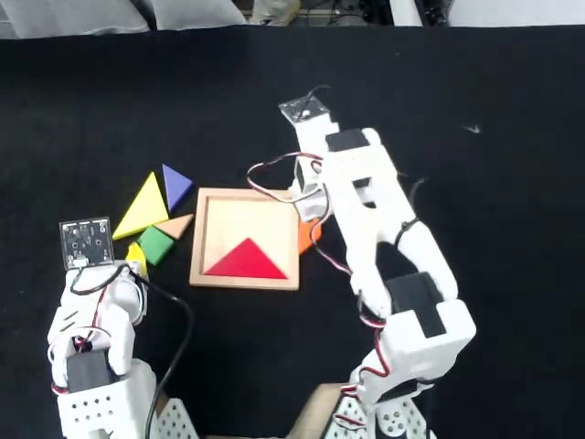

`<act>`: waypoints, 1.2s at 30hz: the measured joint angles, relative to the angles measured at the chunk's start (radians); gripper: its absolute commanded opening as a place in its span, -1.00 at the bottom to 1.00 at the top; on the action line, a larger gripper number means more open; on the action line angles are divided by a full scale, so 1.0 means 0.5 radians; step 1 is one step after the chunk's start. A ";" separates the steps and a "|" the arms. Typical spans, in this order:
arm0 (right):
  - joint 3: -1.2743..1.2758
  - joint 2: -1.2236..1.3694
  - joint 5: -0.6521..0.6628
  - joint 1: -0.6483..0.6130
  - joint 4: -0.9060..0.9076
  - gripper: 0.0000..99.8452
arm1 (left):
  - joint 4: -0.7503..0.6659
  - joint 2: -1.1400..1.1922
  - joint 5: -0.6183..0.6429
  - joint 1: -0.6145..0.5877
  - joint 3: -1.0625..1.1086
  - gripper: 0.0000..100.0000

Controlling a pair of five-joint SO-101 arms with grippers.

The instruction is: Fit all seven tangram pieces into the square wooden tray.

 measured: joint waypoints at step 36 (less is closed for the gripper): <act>0.000 0.000 -0.034 -0.089 0.003 -0.71 | 0.000 0.000 0.000 0.000 0.000 -0.70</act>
